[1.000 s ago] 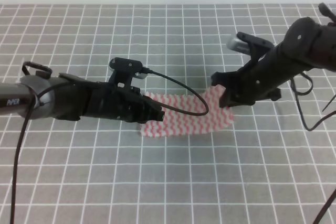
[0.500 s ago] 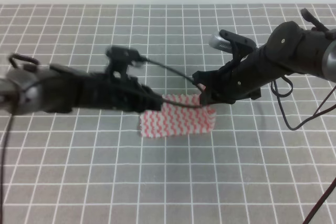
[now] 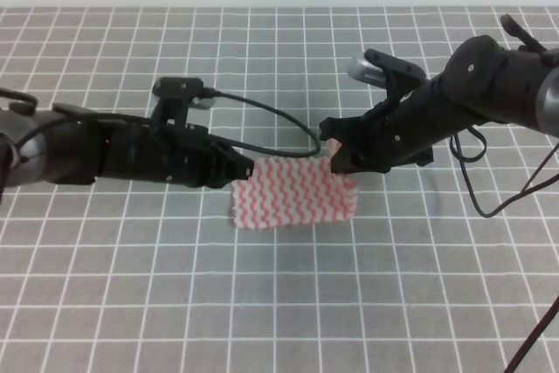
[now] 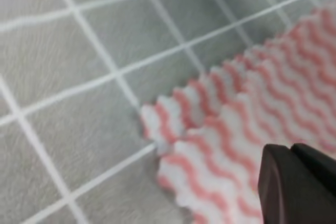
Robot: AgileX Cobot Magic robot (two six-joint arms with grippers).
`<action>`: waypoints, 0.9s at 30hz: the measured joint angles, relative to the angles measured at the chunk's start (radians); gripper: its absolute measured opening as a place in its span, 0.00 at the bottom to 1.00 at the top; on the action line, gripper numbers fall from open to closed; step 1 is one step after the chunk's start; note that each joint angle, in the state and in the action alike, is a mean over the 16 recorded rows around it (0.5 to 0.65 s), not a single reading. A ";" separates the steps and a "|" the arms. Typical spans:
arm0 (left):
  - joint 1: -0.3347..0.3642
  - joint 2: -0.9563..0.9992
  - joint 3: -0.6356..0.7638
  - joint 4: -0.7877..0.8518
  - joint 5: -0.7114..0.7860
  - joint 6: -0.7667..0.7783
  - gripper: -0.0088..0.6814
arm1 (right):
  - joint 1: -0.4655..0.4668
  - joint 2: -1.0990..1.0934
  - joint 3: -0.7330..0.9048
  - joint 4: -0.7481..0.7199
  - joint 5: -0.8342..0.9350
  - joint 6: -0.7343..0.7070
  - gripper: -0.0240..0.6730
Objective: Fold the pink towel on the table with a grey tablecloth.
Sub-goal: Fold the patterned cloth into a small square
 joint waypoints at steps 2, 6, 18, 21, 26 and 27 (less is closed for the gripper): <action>0.001 0.017 0.000 0.001 -0.001 0.000 0.01 | 0.000 -0.001 0.000 0.006 0.000 0.000 0.02; 0.001 0.048 0.000 -0.002 -0.003 0.002 0.01 | 0.000 -0.003 0.001 0.025 0.000 -0.005 0.01; 0.001 0.086 -0.002 -0.019 -0.013 0.005 0.01 | 0.001 -0.003 0.001 0.184 0.003 -0.103 0.01; 0.001 0.087 -0.002 -0.022 -0.012 0.005 0.01 | 0.006 -0.001 0.001 0.225 0.003 -0.132 0.01; 0.001 0.087 -0.002 -0.025 -0.012 0.005 0.01 | 0.026 0.012 -0.005 0.270 -0.002 -0.167 0.01; 0.001 0.087 -0.002 -0.026 -0.012 0.005 0.01 | 0.032 0.016 -0.008 0.274 -0.002 -0.171 0.01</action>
